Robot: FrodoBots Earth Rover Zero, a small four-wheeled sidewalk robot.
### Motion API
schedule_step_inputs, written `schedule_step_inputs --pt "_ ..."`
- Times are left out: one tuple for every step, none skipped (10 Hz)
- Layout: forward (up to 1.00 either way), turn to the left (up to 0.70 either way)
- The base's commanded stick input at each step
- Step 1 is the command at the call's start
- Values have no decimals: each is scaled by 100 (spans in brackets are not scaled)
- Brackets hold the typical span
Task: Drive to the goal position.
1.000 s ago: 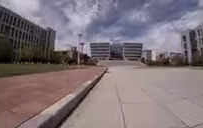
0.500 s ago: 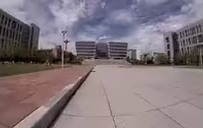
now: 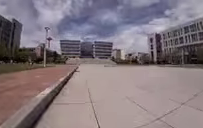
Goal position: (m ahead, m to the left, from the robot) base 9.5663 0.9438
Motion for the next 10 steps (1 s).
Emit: schedule_step_inputs --pt "100 0" --pt "100 0" --pt "100 0" --pt "100 0" --pt "100 0" --pt "100 0" --pt "100 0" --pt "100 0" --pt "100 0" --pt "100 0"
